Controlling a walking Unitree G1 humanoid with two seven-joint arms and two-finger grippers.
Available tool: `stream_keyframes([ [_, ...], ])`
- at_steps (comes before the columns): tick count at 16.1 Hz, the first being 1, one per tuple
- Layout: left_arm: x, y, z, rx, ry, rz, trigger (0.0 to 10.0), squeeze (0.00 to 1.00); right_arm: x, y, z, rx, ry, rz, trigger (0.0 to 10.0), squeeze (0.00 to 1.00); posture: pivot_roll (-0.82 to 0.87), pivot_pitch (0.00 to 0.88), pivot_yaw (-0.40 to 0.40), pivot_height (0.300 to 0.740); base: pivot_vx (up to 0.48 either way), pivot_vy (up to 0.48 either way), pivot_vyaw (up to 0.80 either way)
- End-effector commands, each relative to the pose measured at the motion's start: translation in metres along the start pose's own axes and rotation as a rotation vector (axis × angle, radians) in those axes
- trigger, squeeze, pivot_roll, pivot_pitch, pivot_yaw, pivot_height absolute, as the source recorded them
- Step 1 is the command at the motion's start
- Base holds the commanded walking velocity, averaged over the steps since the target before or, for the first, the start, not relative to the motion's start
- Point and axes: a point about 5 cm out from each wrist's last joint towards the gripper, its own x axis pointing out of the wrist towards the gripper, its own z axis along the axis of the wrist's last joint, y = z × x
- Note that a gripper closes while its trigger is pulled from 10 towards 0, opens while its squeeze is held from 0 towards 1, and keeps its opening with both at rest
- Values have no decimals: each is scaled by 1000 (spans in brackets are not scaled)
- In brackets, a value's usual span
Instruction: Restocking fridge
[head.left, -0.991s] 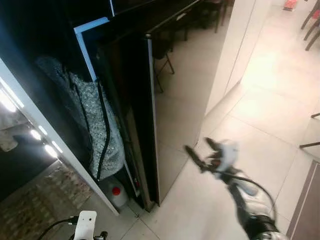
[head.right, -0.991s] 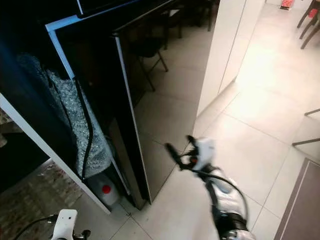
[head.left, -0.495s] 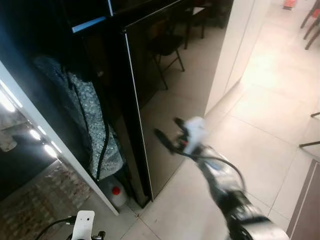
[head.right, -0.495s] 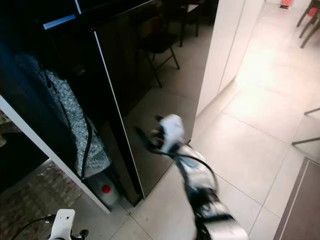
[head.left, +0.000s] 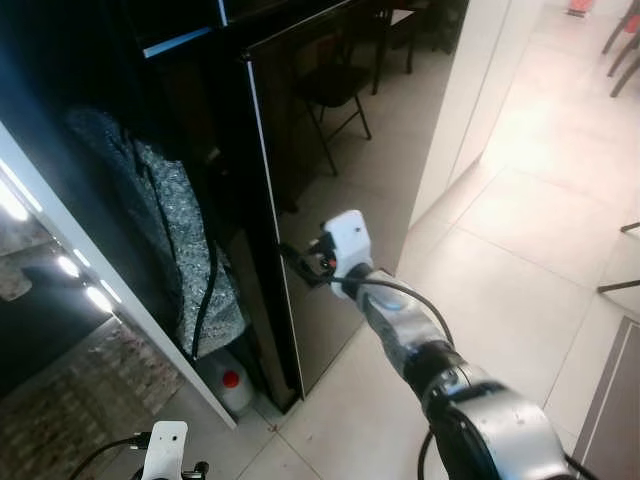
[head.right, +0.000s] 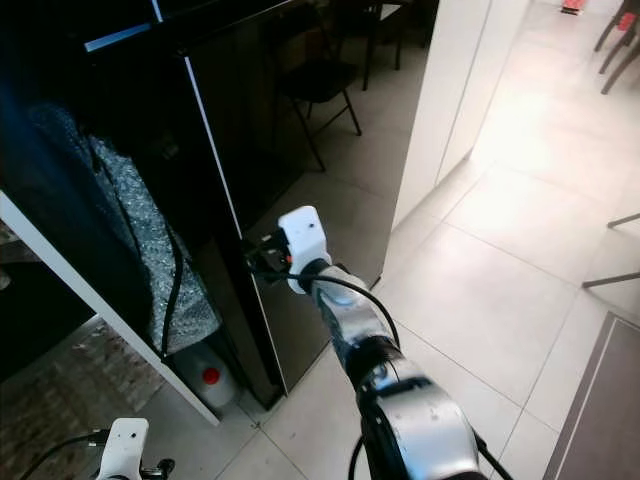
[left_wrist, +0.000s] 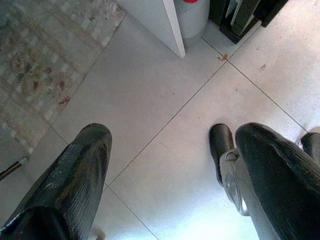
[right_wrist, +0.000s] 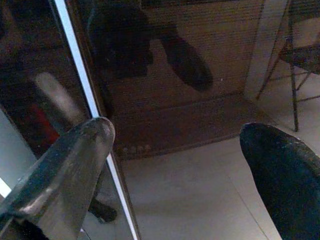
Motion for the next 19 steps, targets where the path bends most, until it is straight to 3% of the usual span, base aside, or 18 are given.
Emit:
stream_keyframes([
  [1,-2,5,-8,-14,20,19,10000,0,5,5,3,-18,22,0,10000,0,-53,33,30,740,0,0,0],
  [11,-2,4,-9,-33,15,29,10000,0,24,13,38,18,18,-18,10000,0,-4,22,3,740,0,0,0],
  [19,-3,2,-11,-70,12,38,10000,0,29,24,43,31,33,-8,10000,0,42,10,-31,740,0,0,0],
])
